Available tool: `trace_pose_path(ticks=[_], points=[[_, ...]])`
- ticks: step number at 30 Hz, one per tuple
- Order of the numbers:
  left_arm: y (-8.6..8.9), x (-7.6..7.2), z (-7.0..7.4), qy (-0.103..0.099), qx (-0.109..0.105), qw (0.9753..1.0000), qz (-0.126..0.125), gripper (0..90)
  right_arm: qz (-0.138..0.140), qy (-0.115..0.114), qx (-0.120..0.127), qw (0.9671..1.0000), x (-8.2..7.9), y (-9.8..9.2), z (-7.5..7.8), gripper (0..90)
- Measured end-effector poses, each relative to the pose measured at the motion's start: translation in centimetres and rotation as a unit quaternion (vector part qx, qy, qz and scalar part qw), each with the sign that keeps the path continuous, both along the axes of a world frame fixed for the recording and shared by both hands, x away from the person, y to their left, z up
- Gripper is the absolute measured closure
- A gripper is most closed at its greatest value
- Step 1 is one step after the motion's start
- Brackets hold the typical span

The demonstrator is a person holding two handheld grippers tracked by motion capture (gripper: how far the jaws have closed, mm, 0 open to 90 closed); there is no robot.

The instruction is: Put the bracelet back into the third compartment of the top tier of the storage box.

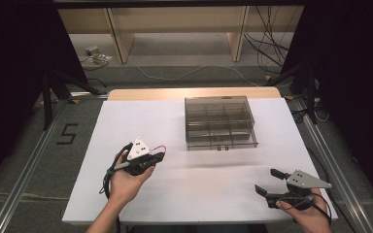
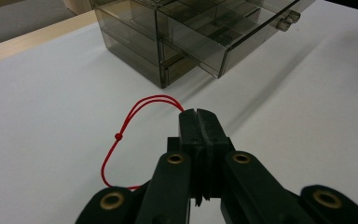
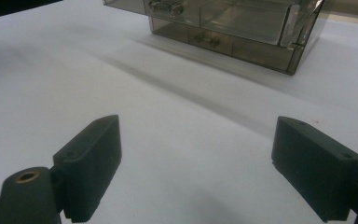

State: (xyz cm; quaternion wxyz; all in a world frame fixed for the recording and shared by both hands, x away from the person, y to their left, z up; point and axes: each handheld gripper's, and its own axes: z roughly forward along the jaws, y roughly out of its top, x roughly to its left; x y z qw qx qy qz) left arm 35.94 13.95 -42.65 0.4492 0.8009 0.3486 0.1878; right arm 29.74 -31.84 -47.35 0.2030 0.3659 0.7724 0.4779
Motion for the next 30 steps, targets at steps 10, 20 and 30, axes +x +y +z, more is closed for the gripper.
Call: trace_pose_path(ticks=[10,20,30], points=[[-0.8,0.3,0.5,-0.007,-0.001,1.0,-0.004,89.9,0.0,0.0,0.001,1.0,0.0,0.0,0.0,16.1],[-1.5,0.5,0.8,-0.01,-0.004,0.9999,-0.01,89.9,0.001,-0.001,0.001,1.0,0.0,0.0,0.0,16.1],[-2.5,0.8,1.4,-0.017,-0.006,0.9997,-0.018,89.9,0.001,-0.002,0.0,1.0,0.0,0.0,0.0,16.1]])
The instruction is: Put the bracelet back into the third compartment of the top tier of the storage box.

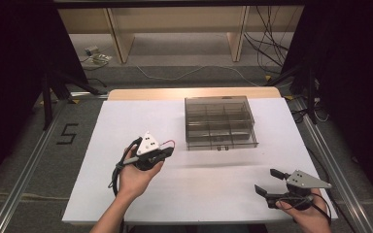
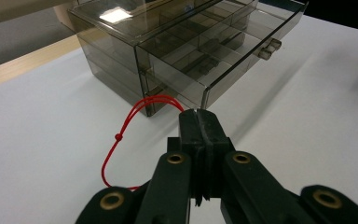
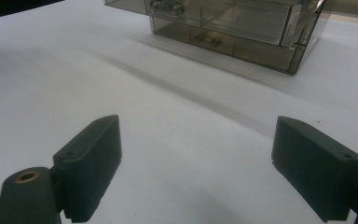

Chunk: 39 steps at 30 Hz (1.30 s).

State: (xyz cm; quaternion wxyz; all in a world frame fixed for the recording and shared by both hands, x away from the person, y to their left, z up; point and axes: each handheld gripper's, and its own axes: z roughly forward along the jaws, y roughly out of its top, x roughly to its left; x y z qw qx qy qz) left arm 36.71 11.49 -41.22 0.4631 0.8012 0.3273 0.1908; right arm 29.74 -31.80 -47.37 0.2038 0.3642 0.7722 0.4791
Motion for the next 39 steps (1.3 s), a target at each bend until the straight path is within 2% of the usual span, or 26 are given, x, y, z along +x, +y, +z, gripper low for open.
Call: trace_pose_path(ticks=[39], points=[[-3.5,0.9,1.7,-0.018,-0.002,0.9993,-0.031,89.9,0.001,0.0,0.001,1.0,0.0,0.0,0.0,16.1]])
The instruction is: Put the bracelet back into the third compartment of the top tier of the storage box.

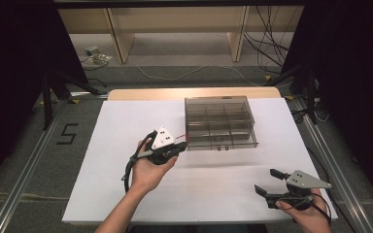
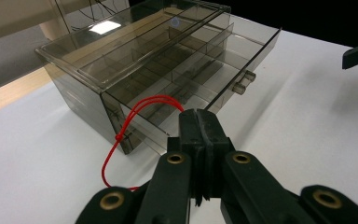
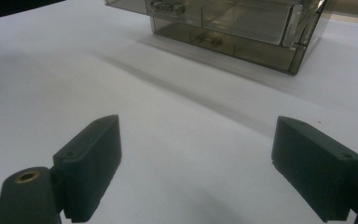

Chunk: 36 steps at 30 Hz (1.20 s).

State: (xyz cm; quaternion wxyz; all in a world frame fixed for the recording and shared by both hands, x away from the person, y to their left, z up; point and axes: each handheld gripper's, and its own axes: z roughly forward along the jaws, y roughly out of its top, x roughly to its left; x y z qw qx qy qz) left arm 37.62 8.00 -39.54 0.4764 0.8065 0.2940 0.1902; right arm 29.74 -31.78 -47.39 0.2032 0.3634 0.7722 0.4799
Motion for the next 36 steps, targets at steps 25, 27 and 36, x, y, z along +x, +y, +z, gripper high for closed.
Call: trace_pose_path(ticks=[25,27,36], points=[[-2.4,0.9,0.7,-0.007,0.002,0.9998,-0.016,89.9,0.001,0.0,0.001,1.0,0.0,0.0,0.0,16.1],[-2.6,0.9,0.7,-0.008,0.003,0.9998,-0.017,89.9,0.001,0.0,0.0,1.0,0.0,0.0,0.0,16.1],[-3.6,1.2,0.9,-0.01,0.007,0.9996,-0.026,89.9,0.001,0.001,0.001,1.0,0.0,0.0,0.0,16.1]])
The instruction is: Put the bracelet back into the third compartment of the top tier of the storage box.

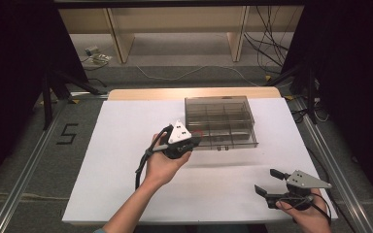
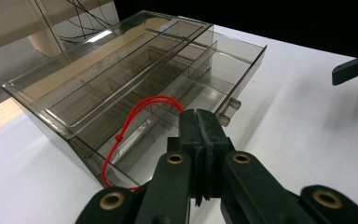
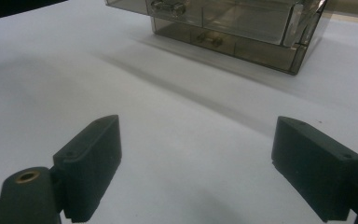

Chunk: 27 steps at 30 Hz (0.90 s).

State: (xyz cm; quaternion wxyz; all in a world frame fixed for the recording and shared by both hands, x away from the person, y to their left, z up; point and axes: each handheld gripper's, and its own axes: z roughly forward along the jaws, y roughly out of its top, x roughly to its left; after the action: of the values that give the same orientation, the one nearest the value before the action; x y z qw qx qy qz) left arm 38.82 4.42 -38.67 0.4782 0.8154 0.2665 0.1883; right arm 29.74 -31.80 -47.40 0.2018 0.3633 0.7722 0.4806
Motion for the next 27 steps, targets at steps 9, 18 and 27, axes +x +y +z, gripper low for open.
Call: trace_pose_path(ticks=[9,18,27], points=[[-0.6,0.2,0.2,-0.003,-0.004,1.0,-0.004,89.9,0.001,0.0,-0.001,1.0,0.0,0.0,0.0,16.1],[-1.4,0.3,0.4,-0.005,-0.004,0.9999,-0.01,89.9,0.0,0.0,0.0,1.0,0.0,0.0,0.0,16.1],[-1.9,0.5,0.5,-0.006,-0.006,0.9999,-0.014,89.9,0.001,0.0,-0.001,1.0,0.0,0.0,0.0,16.1]])
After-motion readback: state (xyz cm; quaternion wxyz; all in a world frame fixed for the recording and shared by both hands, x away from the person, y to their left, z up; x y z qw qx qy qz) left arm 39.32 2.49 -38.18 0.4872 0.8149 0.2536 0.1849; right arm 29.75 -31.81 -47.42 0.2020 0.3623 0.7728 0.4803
